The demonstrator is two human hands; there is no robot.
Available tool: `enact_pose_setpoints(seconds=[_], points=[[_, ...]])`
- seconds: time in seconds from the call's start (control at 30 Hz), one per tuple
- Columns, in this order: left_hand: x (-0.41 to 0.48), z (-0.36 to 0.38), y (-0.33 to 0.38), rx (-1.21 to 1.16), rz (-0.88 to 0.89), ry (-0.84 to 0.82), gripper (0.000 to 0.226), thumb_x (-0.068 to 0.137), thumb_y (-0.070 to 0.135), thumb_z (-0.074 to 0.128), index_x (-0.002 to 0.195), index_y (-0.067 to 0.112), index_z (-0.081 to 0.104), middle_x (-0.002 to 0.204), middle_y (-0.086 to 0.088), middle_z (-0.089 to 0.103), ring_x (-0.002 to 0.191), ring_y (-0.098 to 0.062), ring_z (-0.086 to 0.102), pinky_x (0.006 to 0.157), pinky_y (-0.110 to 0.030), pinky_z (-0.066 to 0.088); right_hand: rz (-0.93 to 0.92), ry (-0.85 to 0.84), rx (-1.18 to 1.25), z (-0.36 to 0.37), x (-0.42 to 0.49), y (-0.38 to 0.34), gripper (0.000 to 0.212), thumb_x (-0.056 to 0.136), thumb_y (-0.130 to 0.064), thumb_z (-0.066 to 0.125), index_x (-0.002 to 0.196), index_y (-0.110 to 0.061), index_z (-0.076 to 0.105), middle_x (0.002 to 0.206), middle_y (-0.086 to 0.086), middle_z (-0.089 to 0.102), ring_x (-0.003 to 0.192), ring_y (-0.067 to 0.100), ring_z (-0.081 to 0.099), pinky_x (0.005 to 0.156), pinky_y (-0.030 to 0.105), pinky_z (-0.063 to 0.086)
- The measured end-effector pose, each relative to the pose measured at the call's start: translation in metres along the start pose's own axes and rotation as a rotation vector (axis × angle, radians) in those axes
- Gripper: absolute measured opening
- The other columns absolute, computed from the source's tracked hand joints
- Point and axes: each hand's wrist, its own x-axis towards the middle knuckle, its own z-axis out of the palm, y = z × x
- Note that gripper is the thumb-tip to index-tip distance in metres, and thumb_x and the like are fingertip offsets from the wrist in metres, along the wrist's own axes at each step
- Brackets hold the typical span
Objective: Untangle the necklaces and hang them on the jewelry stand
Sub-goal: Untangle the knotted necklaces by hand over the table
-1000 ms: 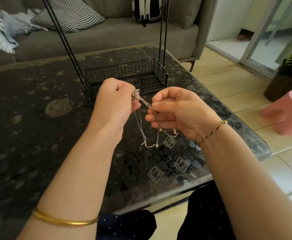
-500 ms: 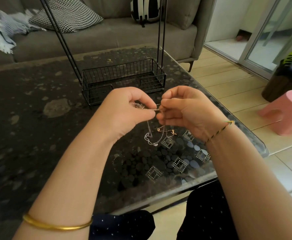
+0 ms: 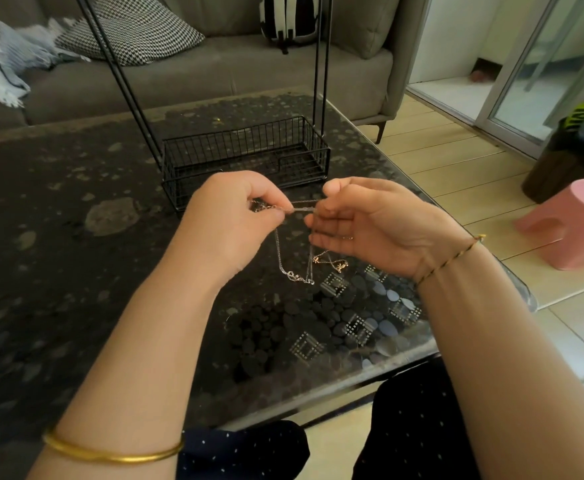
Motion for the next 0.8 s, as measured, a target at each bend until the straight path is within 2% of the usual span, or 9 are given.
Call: enact_pose_setpoints(seconds=[0.1, 0.2, 0.27, 0.37, 0.43, 0.53, 0.6, 0.7, 0.8], points=[[0.001, 0.0, 0.001, 0.146, -0.024, 0.031, 0.032, 0.089, 0.009, 0.058, 0.077, 0.036, 0.066, 0.08, 0.01, 0.056, 0.063, -0.004, 0.047, 0.054, -0.011, 0.03, -0.064, 0.139, -0.204, 0.001, 0.002, 0.002, 0.019, 0.09, -0.001, 0.047, 0.075, -0.012, 0.048, 0.069, 0.003, 0.052, 0.073, 0.019, 0.061, 0.087, 0.042, 0.053], [0.002, 0.001, 0.002, 0.252, -0.04, 0.083, 0.039, 0.091, 0.004, 0.052, 0.074, 0.038, 0.062, 0.1, 0.004, 0.056, 0.071, -0.008, 0.049, 0.053, -0.013, 0.029, -0.233, 0.355, -0.77, 0.001, 0.005, 0.007, 0.002, 0.084, -0.007, 0.054, 0.084, -0.008, 0.052, 0.078, 0.004, 0.059, 0.078, 0.021, 0.063, 0.074, 0.036, 0.057], [0.0, 0.0, 0.004, 0.299, -0.039, 0.14, 0.038, 0.089, 0.0, 0.049, 0.073, 0.032, 0.062, 0.1, 0.003, 0.05, 0.078, -0.011, 0.046, 0.055, -0.014, 0.028, -0.328, 0.464, -1.061, -0.002, 0.008, 0.012, 0.014, 0.081, -0.011, 0.058, 0.093, -0.009, 0.05, 0.089, 0.003, 0.056, 0.08, 0.02, 0.055, 0.065, 0.027, 0.047], [0.0, -0.002, 0.005, 0.391, -0.076, 0.177, 0.038, 0.089, -0.002, 0.047, 0.07, 0.028, 0.061, 0.099, 0.0, 0.046, 0.076, -0.016, 0.046, 0.057, -0.022, 0.03, -0.366, 0.583, -1.253, -0.004, 0.011, 0.014, 0.02, 0.082, -0.011, 0.056, 0.099, -0.007, 0.048, 0.097, 0.008, 0.056, 0.087, 0.029, 0.054, 0.073, 0.039, 0.047], [0.001, -0.004, 0.004, 0.46, -0.118, 0.188, 0.034, 0.088, -0.001, 0.048, 0.073, 0.025, 0.063, 0.102, -0.003, 0.047, 0.071, -0.019, 0.047, 0.056, -0.026, 0.031, -0.328, 0.695, -1.366, -0.007, 0.014, 0.014, 0.018, 0.084, -0.013, 0.054, 0.101, -0.008, 0.049, 0.104, 0.012, 0.056, 0.089, 0.033, 0.055, 0.069, 0.038, 0.045], [-0.001, -0.007, 0.002, 0.523, -0.18, 0.229, 0.025, 0.088, 0.001, 0.052, 0.085, 0.019, 0.069, 0.106, -0.007, 0.048, 0.079, -0.023, 0.048, 0.061, -0.033, 0.036, -0.276, 0.826, -1.408, -0.016, 0.017, 0.012, 0.016, 0.086, -0.015, 0.052, 0.101, -0.01, 0.055, 0.108, 0.012, 0.056, 0.088, 0.034, 0.055, 0.064, 0.036, 0.04], [-0.004, -0.007, 0.002, 0.531, -0.218, 0.244, 0.022, 0.09, 0.004, 0.053, 0.091, 0.016, 0.071, 0.109, -0.009, 0.049, 0.08, -0.023, 0.047, 0.062, -0.034, 0.037, -0.251, 0.831, -1.365, -0.021, 0.019, 0.012, 0.015, 0.087, -0.02, 0.053, 0.098, -0.011, 0.058, 0.105, 0.011, 0.057, 0.083, 0.031, 0.055, 0.063, 0.035, 0.041], [-0.003, -0.003, 0.003, 0.512, -0.281, 0.232, 0.02, 0.093, 0.021, 0.05, 0.087, 0.014, 0.067, 0.111, -0.01, 0.05, 0.069, -0.019, 0.047, 0.052, -0.03, 0.032, -0.26, 0.755, -1.2, -0.026, 0.022, 0.01, 0.018, 0.087, -0.032, 0.058, 0.079, -0.016, 0.059, 0.079, 0.004, 0.06, 0.074, 0.025, 0.058, 0.064, 0.034, 0.047], [-0.001, -0.001, 0.003, 0.567, -0.362, 0.222, 0.033, 0.093, 0.043, 0.049, 0.093, 0.016, 0.068, 0.111, -0.009, 0.051, 0.07, -0.018, 0.046, 0.046, -0.027, 0.022, -0.267, 0.665, -0.846, -0.024, 0.018, 0.007, 0.027, 0.086, -0.035, 0.062, 0.07, -0.013, 0.057, 0.061, 0.0, 0.055, 0.053, 0.014, 0.052, 0.057, 0.029, 0.049]])
